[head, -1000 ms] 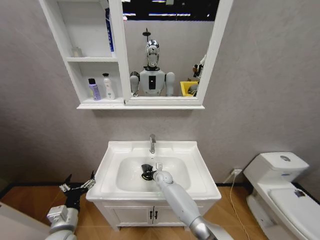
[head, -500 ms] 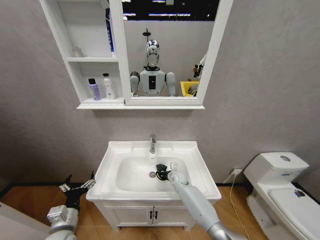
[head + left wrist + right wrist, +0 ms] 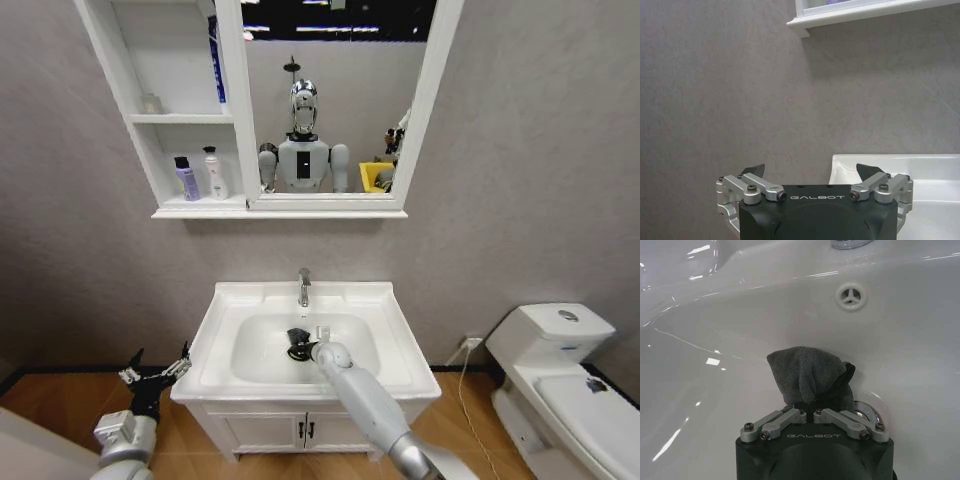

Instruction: Move facial cleanser and shampoo from washbasin to cabinet, then wipe washbasin with towel.

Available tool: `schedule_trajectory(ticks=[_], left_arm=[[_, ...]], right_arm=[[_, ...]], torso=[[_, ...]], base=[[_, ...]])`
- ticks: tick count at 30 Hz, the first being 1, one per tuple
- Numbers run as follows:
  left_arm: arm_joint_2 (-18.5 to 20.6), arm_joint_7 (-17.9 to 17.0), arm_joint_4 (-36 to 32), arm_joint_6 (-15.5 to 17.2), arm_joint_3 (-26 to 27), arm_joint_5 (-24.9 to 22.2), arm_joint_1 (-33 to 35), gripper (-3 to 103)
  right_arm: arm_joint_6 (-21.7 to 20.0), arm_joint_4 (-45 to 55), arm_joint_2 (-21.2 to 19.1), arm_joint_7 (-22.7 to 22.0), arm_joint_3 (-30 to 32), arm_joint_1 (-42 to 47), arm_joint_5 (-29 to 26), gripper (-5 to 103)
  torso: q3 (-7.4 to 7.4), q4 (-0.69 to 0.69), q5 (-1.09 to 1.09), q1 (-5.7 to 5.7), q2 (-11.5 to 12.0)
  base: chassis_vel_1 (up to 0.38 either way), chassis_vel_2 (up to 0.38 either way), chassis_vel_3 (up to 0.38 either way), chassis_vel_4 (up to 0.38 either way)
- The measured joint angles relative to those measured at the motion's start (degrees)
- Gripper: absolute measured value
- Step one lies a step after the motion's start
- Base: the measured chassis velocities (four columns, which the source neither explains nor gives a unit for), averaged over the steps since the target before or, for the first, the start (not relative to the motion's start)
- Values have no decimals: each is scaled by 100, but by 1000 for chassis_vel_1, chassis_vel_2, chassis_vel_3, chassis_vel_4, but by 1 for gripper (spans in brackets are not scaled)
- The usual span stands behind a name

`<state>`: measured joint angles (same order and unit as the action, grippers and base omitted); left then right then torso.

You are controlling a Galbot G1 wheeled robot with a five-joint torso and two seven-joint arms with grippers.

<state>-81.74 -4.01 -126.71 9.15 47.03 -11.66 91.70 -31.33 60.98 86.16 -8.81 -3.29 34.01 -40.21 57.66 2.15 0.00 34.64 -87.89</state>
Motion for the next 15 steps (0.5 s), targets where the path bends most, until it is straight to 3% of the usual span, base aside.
schedule_trajectory(ticks=[8, 15], left_arm=[[0, 0, 0, 0, 0, 0, 0, 100], [0, 0, 0, 0, 0, 0, 0, 100]], right_arm=[[-154, 189, -289, -158, 219, 125, -67, 1], [-415, 895, -772, -575, 604, 512, -360, 1]], torso=[[0, -3, 1, 0, 0], [-1, -3, 1, 0, 0]], base=[[0, 0, 0, 0], [0, 0, 0, 0]])
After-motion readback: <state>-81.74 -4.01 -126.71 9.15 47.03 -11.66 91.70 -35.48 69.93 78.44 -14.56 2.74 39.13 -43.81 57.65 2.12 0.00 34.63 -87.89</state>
